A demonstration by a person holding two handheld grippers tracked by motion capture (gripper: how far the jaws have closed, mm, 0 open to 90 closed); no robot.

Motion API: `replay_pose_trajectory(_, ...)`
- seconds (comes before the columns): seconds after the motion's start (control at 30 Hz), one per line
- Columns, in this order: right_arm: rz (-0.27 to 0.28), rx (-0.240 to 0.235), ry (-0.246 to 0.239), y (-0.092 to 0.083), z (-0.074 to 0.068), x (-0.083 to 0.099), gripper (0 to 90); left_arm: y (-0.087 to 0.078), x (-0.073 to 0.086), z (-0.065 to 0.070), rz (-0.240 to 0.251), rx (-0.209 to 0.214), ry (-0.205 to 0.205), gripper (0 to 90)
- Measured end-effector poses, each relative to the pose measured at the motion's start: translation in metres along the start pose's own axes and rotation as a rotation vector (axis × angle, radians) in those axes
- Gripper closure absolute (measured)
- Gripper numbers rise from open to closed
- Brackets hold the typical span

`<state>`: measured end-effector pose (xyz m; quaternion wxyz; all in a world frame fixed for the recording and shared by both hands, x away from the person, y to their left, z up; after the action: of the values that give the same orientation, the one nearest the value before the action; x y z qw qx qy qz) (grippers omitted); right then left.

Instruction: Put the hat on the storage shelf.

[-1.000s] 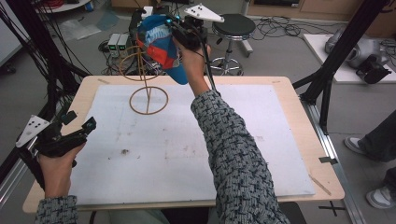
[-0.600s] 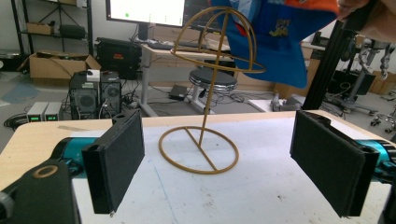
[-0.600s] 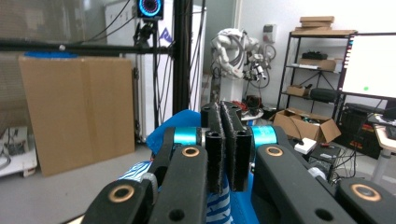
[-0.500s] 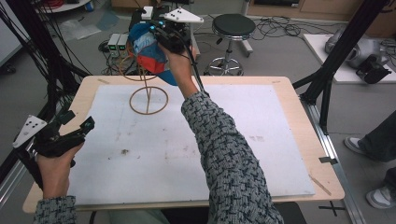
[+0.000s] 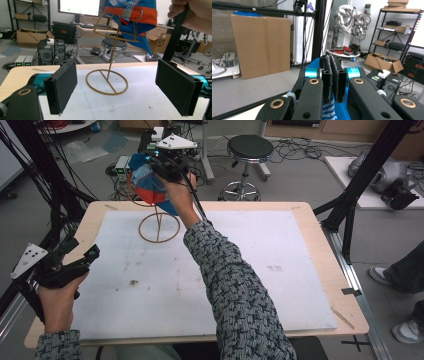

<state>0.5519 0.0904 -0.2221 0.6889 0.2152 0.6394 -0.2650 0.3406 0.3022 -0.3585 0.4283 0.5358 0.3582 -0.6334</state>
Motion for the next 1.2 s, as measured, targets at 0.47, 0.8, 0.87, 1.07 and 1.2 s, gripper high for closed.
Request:
replay_pose_trajectory(0.47,-0.06,-0.036,-0.044,0.026,-0.029,0.007,88.0,0.0,0.0,0.0,0.0,0.003,-0.001,17.9)
replay_pose_trajectory(0.8,-0.073,-0.043,-0.062,0.038,-0.041,-0.004,87.9,-0.001,0.0,-0.001,0.004,0.0,-0.009,17.9)
replay_pose_trajectory(0.87,-0.094,-0.044,-0.059,0.041,-0.043,0.0,87.9,-0.001,0.0,-0.001,0.002,0.001,-0.005,17.9)
replay_pose_trajectory(1.07,-0.146,-0.033,-0.072,0.047,-0.043,0.011,87.7,-0.001,0.001,-0.001,0.002,0.004,-0.007,17.9)
replay_pose_trajectory(1.2,-0.185,-0.023,-0.091,0.052,-0.045,0.018,87.6,-0.001,0.001,-0.001,0.002,0.005,-0.007,17.9)
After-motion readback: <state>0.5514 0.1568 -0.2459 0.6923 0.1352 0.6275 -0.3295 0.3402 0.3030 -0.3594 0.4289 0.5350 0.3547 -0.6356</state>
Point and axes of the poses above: each handheld gripper's, and its own axes: y roughly forward along the jaws, x roughly out of its underside, z roughly to its right, the point moved 7 cm from there along y, roughly forward along the jaws, and after that the axes turned 2 degrees about z, right-handed, at the moved point
